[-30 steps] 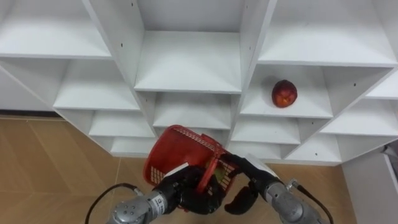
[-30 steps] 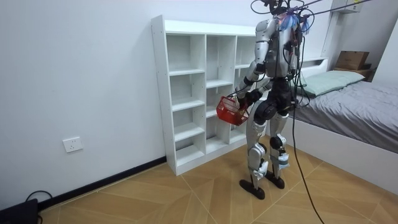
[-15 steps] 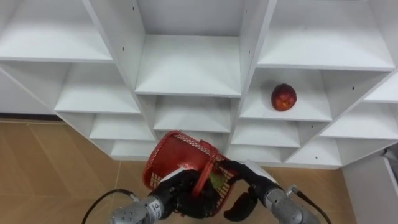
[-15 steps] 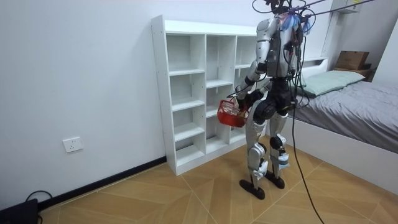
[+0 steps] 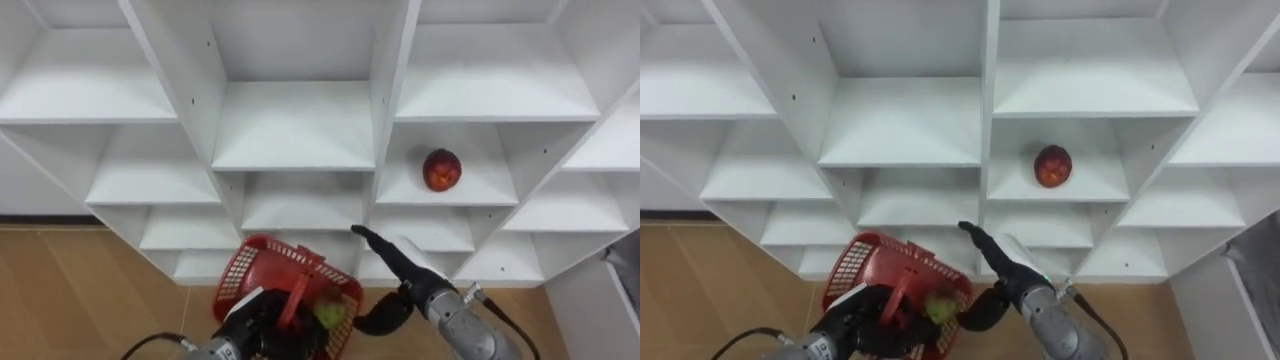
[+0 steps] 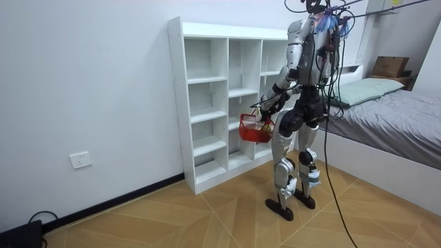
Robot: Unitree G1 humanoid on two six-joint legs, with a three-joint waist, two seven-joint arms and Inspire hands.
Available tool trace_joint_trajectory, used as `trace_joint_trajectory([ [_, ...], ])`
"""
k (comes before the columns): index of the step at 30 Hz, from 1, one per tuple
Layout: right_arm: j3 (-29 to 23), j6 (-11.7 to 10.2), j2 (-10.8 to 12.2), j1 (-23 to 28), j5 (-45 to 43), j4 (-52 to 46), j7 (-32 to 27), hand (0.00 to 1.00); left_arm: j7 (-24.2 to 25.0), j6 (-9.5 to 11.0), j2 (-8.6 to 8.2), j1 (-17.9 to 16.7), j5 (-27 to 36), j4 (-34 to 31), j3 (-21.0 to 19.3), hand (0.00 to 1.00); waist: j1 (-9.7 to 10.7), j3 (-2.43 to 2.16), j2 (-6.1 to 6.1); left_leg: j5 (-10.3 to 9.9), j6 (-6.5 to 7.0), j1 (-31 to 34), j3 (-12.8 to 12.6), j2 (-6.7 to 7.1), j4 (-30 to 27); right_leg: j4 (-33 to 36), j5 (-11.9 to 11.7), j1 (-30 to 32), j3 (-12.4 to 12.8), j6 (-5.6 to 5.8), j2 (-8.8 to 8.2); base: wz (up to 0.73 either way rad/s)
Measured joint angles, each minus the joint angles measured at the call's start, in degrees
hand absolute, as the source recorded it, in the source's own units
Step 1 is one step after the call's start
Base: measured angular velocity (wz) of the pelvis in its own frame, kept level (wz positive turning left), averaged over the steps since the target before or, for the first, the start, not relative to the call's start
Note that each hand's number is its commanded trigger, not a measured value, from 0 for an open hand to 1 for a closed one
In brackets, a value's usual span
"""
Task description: Collect fruits from the closet
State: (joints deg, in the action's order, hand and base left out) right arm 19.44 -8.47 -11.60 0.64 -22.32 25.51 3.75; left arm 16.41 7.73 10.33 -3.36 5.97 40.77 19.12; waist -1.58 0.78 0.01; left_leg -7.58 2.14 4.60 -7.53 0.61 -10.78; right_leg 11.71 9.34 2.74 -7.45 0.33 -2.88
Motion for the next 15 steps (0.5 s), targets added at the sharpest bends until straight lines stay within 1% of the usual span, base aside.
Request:
trace_joint_trajectory([
  [4,-0.5,0.0,0.3,1.2,1.7,-1.8,-0.1,0.0,0.0,-0.3,0.22,-0.2,0.1,0.0,-0.4,1.0,0.1,0.0,0.08,-0.2,-0.09,-1.0,-0.1,-0.07,0.1,-0.1,0.0,-0.8,0.4,-0.01,0.04,-0.03],
  [5,-0.6,0.0,0.3,1.7,1.7,-2.9,-0.5,0.0,-0.2,-0.3,0.22,-0.3,0.1,0.0,-0.8,1.0,-0.1,-0.01,0.19,-0.4,-0.11,-1.3,-0.4,-0.17,0.1,-0.1,0.0,-0.8,0.9,-0.01,0.12,-0.19],
  [9,-1.4,-0.3,0.4,2.9,2.1,-7.5,-2.4,0.0,-2.0,-0.3,0.19,-1.1,0.0,0.1,-1.1,1.0,0.2,-0.03,0.32,-0.4,-0.08,-2.4,-1.6,-0.19,0.9,0.0,0.0,-1.0,1.7,0.02,0.14,-0.18],
  [11,-3.4,-0.4,0.6,3.3,2.5,-9.4,-4.1,0.0,-2.5,-0.3,-0.01,-2.0,0.0,-0.1,-1.2,1.0,1.2,-0.03,0.32,-0.5,0.01,-3.0,-1.7,-0.21,1.2,-0.1,0.1,-1.6,1.7,0.18,0.05,0.0],
  [12,-4.1,-0.4,0.7,3.3,3.2,-9.5,-4.9,0.0,-2.8,-0.3,-0.04,-2.5,0.0,-0.3,-1.1,1.0,1.5,-0.09,0.41,-0.6,0.07,-3.3,-1.7,-0.23,1.2,-0.1,0.2,-1.8,1.8,0.25,0.02,0.0],
  [15,-4.9,-0.4,0.8,4.0,6.2,-9.6,-7.3,0.0,-4.1,-0.3,-0.12,-2.6,0.1,-0.5,-1.1,1.0,1.8,-0.11,0.46,-0.6,0.07,-3.6,-1.8,-0.2,1.2,-0.1,0.2,-2.0,2.1,0.29,0.01,0.0],
])
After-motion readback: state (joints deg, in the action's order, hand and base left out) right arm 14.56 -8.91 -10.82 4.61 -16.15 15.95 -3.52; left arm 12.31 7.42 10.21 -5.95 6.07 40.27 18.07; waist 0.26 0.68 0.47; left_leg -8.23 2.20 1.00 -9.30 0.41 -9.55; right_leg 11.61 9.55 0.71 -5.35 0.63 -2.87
